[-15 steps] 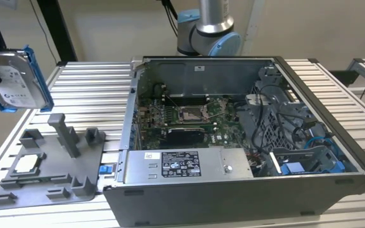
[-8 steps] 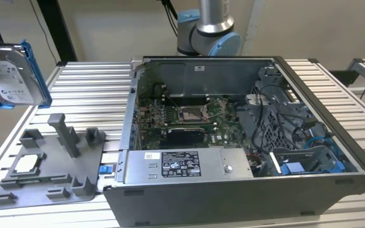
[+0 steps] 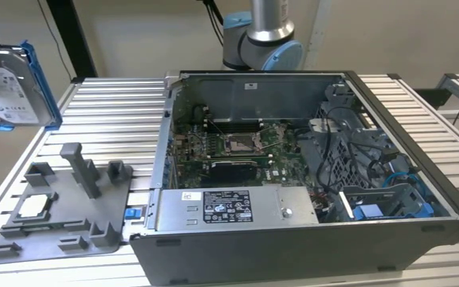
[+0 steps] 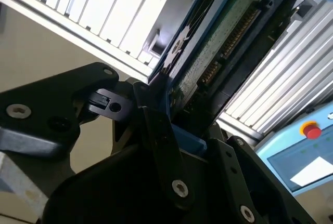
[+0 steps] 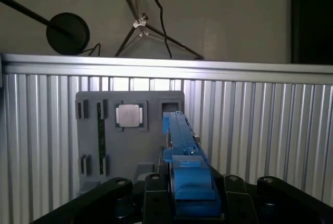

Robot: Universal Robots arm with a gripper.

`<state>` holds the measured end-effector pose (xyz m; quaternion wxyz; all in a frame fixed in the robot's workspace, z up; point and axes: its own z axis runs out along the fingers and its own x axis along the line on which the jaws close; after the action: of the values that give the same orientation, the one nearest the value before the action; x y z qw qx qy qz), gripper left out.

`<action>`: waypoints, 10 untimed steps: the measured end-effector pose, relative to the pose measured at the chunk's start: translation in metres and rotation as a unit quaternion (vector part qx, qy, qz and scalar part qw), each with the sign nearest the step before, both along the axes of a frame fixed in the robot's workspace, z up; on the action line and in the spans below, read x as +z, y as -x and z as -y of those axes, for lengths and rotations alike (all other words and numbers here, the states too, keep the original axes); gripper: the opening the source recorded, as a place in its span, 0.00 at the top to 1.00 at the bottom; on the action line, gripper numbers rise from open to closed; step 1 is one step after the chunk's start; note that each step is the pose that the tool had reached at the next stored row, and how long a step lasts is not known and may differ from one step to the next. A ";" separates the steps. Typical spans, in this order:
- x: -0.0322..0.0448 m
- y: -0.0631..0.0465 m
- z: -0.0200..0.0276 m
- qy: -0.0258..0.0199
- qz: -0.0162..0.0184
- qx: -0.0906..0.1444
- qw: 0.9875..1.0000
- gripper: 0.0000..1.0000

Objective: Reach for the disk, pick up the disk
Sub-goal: 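Pick up the disk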

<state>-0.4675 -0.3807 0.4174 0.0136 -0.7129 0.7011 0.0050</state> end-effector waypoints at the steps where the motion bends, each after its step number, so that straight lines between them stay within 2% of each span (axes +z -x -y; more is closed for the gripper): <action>1: 0.0013 0.000 0.0000 0.000 0.000 0.000 1.000 1.00; 10: 0.0144 0.000 0.0000 0.000 0.000 0.000 1.000 1.00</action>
<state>-0.4677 -0.3807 0.4318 0.0136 -0.7129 0.7011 0.0050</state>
